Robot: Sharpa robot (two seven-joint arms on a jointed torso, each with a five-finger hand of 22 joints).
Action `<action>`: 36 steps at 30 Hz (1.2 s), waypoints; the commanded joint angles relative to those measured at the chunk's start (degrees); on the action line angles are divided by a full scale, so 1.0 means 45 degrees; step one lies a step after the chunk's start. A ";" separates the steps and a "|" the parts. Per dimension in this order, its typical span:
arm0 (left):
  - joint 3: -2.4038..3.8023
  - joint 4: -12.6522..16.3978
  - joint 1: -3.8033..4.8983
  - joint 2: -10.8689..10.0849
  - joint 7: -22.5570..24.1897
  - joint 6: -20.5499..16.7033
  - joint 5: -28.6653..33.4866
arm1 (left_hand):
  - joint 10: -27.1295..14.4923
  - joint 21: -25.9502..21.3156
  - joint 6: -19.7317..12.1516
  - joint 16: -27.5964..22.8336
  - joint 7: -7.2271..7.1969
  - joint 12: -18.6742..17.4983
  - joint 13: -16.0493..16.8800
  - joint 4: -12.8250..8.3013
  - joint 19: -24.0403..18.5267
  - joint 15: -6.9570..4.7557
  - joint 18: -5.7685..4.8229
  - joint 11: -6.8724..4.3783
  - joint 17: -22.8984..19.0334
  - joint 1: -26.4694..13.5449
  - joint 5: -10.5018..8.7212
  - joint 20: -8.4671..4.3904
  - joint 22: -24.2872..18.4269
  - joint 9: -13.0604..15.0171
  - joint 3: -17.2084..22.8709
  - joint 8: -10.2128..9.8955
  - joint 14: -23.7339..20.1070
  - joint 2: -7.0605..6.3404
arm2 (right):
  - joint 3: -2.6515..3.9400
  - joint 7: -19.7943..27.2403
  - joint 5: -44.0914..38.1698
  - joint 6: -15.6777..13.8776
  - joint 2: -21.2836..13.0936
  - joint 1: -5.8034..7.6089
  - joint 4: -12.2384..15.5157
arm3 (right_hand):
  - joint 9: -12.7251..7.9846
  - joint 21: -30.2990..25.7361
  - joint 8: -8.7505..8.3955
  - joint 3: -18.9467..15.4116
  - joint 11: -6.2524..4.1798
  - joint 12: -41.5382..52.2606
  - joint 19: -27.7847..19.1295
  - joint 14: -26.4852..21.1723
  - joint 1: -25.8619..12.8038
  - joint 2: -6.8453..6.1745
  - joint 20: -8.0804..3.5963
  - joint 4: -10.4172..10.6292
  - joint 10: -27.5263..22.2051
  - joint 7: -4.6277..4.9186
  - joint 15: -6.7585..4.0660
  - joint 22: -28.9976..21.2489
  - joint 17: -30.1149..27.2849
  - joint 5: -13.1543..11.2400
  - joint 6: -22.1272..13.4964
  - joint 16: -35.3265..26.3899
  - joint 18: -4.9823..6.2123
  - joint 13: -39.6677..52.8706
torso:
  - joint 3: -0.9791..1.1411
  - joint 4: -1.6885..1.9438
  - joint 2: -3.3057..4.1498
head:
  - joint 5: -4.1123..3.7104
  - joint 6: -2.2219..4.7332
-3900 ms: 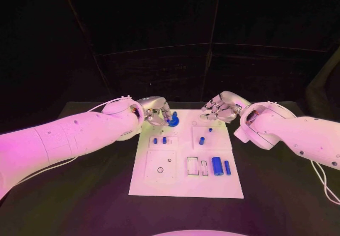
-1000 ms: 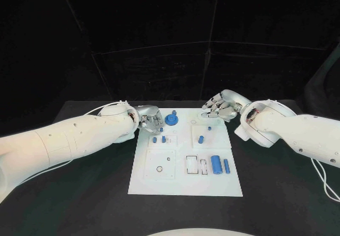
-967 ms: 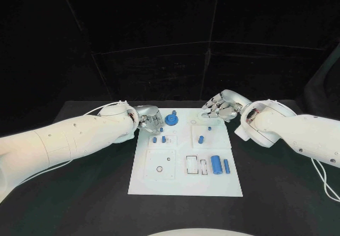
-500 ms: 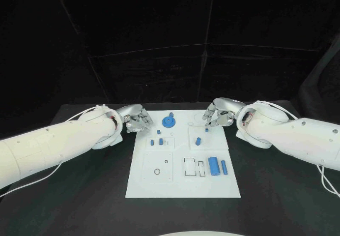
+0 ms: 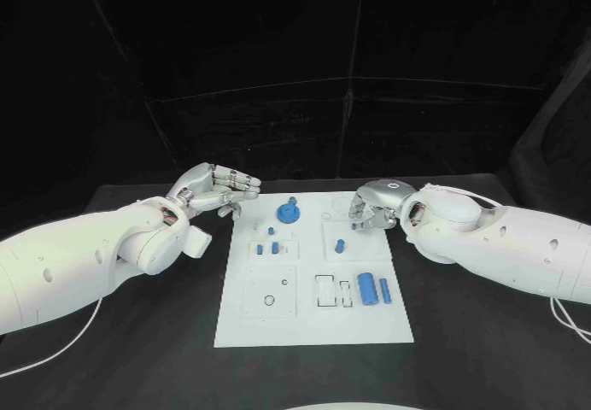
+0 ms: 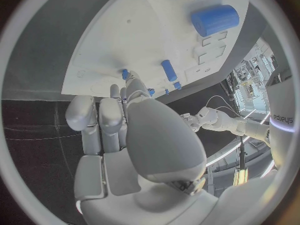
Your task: Assemble the parts on the task board
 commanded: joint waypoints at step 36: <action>0.0004 0.0818 0.0012 -0.0757 0.1284 -0.0101 0.3302 | -0.0069 -0.0253 0.0163 -0.0150 -0.0009 0.0179 -0.0002 -0.0004 -0.0161 0.0002 0.0141 -0.0023 -0.0275 -0.0028 0.0076 0.0007 -0.0196 -0.0027 0.0053 0.0100 -0.0191 0.0174 | 0.0005 -0.0242 -0.0592 -0.0510 0.0220 -0.0307 0.0055 | 0.0063 0.1447 -0.0201 0.4520 -0.0119 -0.0840 0.1139 0.0352 0.0026 -0.0229 -0.0086 -0.0685 0.2017 -0.0059 -0.0139 0.2104 0.0598 -0.1515 0.1527 0.0993 -0.0552 -0.1309 | 0.0034 -0.0041 -0.0013 | -0.0027 -0.0148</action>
